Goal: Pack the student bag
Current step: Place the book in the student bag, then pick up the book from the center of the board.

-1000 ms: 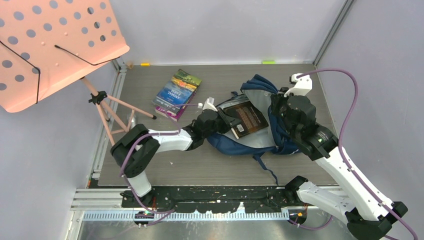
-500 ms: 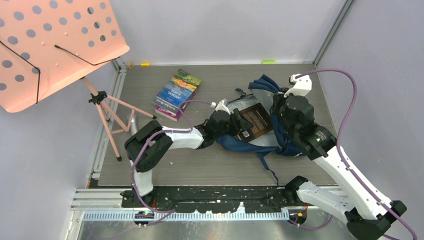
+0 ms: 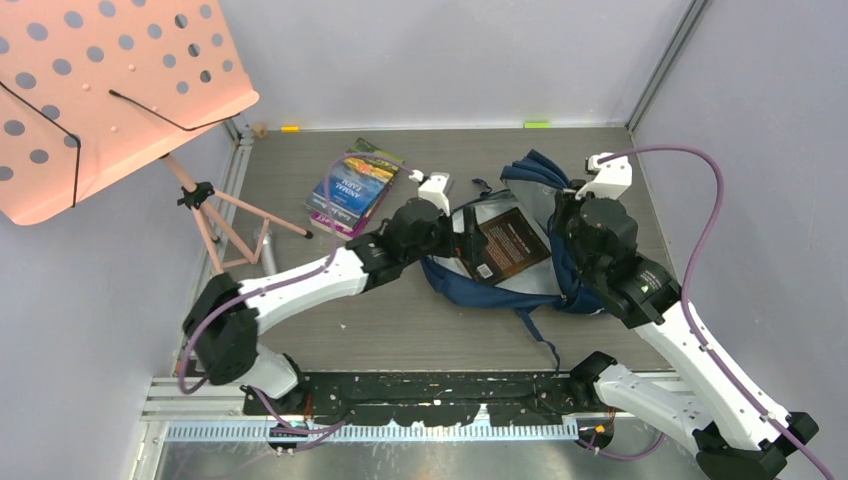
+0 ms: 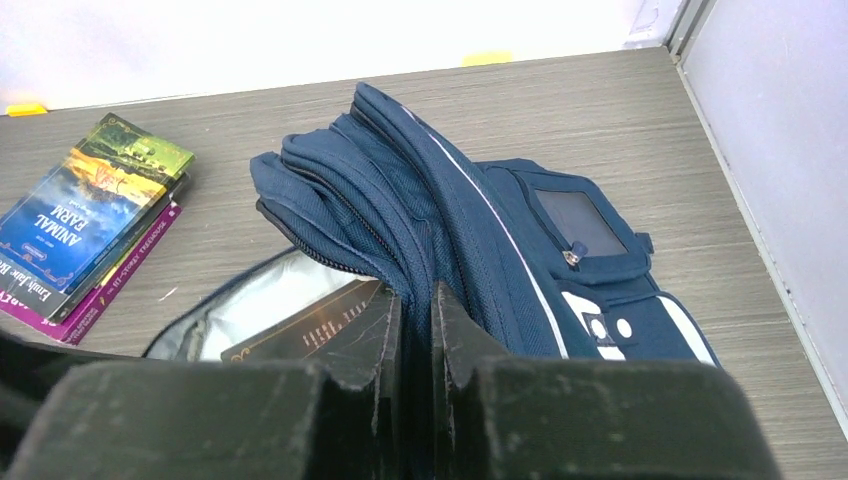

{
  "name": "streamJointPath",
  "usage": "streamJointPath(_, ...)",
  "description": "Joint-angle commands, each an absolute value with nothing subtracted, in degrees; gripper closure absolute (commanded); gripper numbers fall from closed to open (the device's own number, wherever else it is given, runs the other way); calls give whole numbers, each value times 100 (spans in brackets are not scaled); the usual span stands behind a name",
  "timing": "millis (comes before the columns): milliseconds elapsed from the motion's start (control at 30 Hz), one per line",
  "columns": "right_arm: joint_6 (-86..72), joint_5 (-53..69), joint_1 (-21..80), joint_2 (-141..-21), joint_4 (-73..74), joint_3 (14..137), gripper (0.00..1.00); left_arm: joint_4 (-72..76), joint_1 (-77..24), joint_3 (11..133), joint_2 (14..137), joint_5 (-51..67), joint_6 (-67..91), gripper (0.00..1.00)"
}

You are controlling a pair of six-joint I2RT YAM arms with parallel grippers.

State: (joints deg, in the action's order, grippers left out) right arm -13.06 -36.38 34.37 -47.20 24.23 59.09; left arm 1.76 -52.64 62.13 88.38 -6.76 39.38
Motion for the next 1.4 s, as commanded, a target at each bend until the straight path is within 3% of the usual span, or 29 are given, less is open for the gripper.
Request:
streamJointPath(0,-1255,-3855,3463,-4333,1132,6118,99,-829,-4878,6384,7896,-611,2474,0)
streamJointPath(200,-1263,-3773,3461,-4265,1238,6048,99,-2393,-3499,6596,7453,-71,1348,0)
streamJointPath(367,-1307,-3670,3463,-4271,1268,6008,100,-3139,-2824,6945,7863,-412,264,0)
streamJointPath(500,-1355,-3619,3463,-4270,1274,5974,100,-3206,-2688,7345,8543,-1313,-215,0)
streamJointPath(700,-1403,-3570,3463,-4257,1297,5973,99,-2688,-2469,7958,9725,-1468,-773,0)
streamJointPath(900,-1342,-3646,3462,-4151,1340,5986,99,-2692,-2250,8667,10794,-1259,-1195,0)
streamJointPath(1067,-1242,-3719,3463,-4101,1428,6047,99,-2082,-2235,8549,11117,-1224,-1481,0)
streamJointPath(1367,-1265,-3682,3463,-4089,1418,6066,99,-2448,-2358,8580,11592,-606,-1250,0)
